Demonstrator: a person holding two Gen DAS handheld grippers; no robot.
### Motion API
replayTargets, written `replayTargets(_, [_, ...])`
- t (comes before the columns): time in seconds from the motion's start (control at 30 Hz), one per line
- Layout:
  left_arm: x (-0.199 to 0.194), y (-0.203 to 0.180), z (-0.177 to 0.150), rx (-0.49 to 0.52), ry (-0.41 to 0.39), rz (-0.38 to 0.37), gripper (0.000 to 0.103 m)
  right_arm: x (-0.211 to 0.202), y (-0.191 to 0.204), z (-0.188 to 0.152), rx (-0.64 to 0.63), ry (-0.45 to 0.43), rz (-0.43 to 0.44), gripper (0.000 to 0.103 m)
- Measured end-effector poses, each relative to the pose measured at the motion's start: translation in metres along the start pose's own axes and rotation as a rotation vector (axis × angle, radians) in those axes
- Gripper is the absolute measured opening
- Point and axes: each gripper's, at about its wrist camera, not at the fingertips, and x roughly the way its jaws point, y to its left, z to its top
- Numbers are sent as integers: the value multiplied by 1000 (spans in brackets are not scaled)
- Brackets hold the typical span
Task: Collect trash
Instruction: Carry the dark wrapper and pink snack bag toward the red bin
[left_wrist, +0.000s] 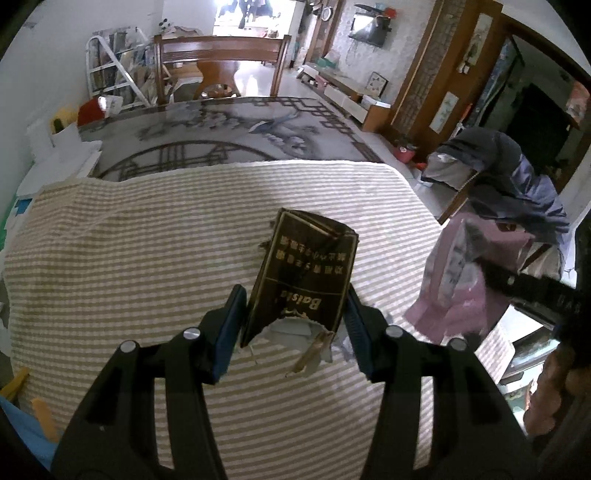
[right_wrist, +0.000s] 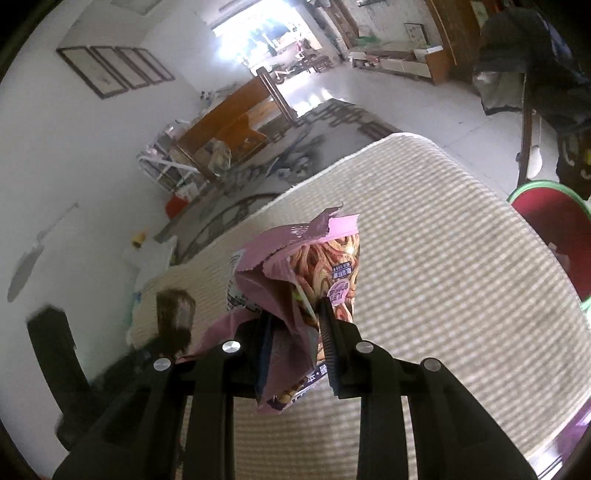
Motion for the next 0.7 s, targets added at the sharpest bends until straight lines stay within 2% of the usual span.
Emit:
replayTargets(0.13, [0, -10, 4, 5, -8, -17, 50, -14, -5, 6, -23, -68, -36, 23])
replayTargets(0.23, [0, -18, 5, 12, -12, -25, 50, -15, -10, 7, -17, -74, -43, 23])
replayTargets(0.43, [0, -28, 7, 14, -19, -25, 50, -21, -19, 9, -24, -85, -42, 15])
replayTargets(0.7, [6, -49, 13, 24, -24, -20, 50, -35, -39, 15, -22, -104, -34, 15])
